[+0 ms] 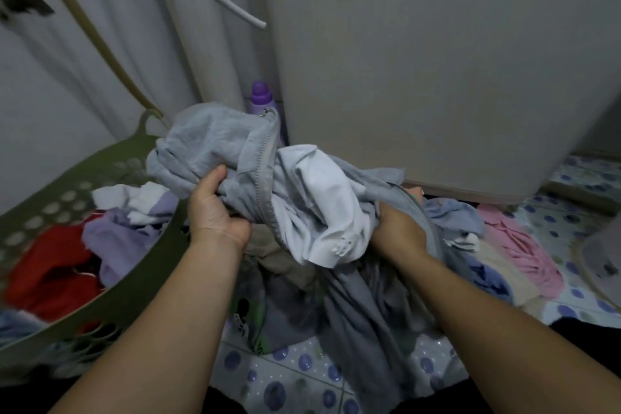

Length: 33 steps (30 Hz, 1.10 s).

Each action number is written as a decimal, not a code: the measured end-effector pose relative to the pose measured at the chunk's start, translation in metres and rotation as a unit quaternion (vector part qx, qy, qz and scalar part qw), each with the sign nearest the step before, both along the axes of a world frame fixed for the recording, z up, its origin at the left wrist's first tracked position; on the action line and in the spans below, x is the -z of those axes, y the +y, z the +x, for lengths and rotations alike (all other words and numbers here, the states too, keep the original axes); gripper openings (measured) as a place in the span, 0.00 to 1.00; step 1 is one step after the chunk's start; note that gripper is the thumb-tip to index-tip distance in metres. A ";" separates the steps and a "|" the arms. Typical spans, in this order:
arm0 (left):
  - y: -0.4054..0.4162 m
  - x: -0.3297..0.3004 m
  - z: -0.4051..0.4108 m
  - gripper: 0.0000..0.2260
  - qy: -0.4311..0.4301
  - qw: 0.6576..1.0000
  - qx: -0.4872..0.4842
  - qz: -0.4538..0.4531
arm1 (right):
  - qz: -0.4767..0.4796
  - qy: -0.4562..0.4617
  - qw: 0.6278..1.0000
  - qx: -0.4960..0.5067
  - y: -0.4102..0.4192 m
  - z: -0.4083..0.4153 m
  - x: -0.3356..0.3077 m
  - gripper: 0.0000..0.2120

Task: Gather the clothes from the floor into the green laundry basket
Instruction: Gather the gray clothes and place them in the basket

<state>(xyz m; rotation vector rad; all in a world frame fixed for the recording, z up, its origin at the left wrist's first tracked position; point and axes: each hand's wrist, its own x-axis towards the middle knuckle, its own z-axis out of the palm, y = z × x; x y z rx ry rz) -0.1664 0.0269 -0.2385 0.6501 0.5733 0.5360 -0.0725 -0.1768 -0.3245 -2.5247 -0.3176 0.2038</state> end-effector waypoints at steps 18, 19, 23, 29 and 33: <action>0.118 -0.094 -0.082 0.17 -0.103 0.987 -0.120 -0.003 | 0.514 0.023 0.853 -0.092 0.173 -0.045 -0.170 0.14; 0.128 -0.097 -0.089 0.18 -0.099 0.987 -0.129 -0.002 | 0.514 0.016 0.852 -0.102 0.186 -0.050 -0.177 0.14; 0.163 -0.102 -0.122 0.21 -0.082 0.985 -0.153 0.009 | 0.512 0.003 0.846 -0.146 0.236 -0.073 -0.188 0.09; 0.208 -0.069 -0.167 0.22 0.046 0.977 -0.209 -0.019 | 0.368 0.049 0.896 -0.245 0.294 -0.096 -0.162 0.14; 0.220 -0.041 -0.182 0.23 0.166 0.960 -0.222 -0.035 | 0.228 0.236 0.887 -0.326 0.301 -0.092 -0.143 0.32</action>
